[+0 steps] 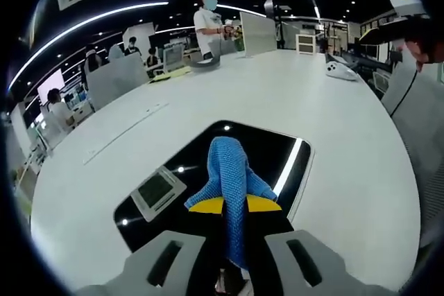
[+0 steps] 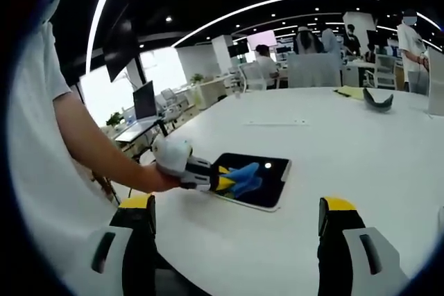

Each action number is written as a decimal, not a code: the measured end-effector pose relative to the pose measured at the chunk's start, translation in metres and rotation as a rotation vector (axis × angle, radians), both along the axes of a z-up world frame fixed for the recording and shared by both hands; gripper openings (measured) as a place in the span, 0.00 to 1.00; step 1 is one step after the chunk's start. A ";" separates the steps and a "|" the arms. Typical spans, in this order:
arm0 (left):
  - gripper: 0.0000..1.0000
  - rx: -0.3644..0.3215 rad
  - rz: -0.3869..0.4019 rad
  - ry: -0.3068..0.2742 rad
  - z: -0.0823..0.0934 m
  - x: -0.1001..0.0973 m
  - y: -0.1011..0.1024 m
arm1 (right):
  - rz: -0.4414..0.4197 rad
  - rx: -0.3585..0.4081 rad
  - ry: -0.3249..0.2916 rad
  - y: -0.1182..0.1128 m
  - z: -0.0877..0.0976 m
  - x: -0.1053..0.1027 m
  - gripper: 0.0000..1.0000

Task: Wipe the mirror surface with the cleaning cloth until all visible marks leave the cleaned area.

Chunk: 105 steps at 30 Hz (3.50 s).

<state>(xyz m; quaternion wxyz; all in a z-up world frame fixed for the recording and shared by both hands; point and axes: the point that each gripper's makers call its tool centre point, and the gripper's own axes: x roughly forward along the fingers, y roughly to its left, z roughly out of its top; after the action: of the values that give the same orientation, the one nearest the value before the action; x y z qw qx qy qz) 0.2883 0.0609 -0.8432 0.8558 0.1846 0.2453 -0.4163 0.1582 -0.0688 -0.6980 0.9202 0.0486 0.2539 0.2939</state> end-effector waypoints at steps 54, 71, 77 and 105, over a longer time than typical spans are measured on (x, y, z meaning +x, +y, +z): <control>0.07 0.024 0.029 -0.031 0.002 0.060 0.033 | -0.008 -0.032 0.010 0.002 0.001 0.011 1.00; 0.07 0.027 0.083 -0.040 0.002 0.083 0.047 | -0.029 -0.033 0.024 -0.003 -0.003 0.011 1.00; 0.07 0.028 0.094 -0.043 0.001 0.090 0.051 | -0.034 -0.033 0.028 -0.003 -0.004 0.012 1.00; 0.07 0.045 0.120 -0.041 0.002 0.102 0.056 | -0.037 -0.030 0.028 -0.003 -0.004 0.009 1.00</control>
<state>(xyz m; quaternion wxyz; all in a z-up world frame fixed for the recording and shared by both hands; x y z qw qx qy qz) 0.3901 0.1167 -0.8415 0.8798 0.1971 0.2475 -0.3548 0.1677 -0.0721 -0.7021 0.9225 0.0435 0.2704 0.2720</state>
